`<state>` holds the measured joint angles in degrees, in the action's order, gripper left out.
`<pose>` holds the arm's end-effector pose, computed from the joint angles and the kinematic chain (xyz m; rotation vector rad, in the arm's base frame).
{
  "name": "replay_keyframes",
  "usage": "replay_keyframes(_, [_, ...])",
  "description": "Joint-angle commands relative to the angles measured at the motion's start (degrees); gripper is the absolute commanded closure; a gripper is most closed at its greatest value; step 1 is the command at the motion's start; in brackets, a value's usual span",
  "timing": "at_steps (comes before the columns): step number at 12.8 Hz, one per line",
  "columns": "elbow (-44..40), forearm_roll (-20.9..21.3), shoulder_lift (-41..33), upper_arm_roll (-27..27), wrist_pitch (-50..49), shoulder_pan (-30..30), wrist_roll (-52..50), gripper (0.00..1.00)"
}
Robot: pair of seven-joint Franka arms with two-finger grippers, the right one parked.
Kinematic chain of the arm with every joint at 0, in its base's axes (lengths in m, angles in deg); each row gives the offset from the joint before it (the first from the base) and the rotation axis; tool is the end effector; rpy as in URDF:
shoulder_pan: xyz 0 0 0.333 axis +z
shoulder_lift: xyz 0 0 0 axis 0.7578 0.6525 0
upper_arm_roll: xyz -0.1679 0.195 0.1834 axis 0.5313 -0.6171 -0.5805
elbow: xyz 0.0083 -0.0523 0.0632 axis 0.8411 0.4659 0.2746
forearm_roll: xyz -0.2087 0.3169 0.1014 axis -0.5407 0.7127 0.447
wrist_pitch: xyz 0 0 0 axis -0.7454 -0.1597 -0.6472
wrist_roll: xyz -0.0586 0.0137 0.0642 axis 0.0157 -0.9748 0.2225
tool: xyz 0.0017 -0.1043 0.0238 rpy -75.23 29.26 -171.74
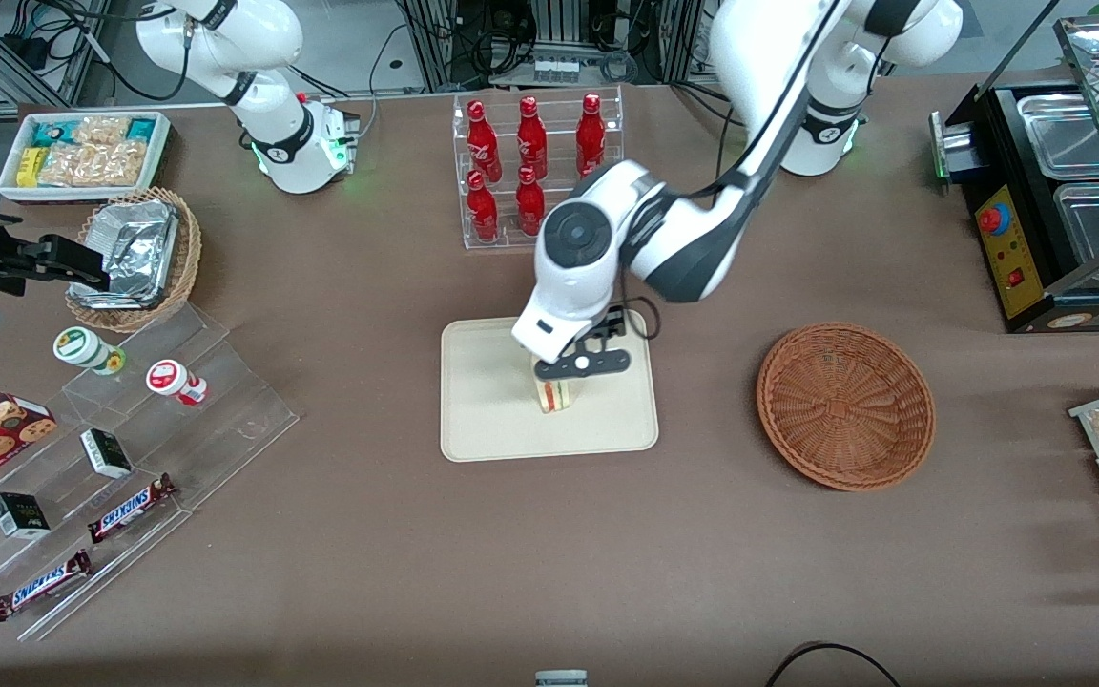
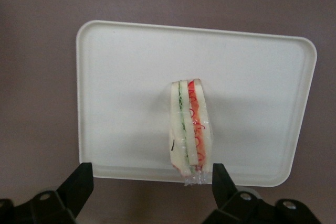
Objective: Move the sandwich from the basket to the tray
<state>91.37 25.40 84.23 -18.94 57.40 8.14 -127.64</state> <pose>0.5203 -0.4697 0.3926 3.1095 0.2293 -0.0892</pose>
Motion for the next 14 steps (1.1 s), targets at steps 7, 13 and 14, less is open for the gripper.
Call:
replay_keyframes(7, [15.0,4.1,-23.4,-4.2,-12.5,13.3,17.5,0.00])
replay_keyframes(13, [18.7,3.4,-31.5,-4.3,-18.4,26.8,36.8,0.00])
replay_keyframes(14, [19.0,3.4,-31.8,-4.3,-18.5,29.3,40.8,0.00])
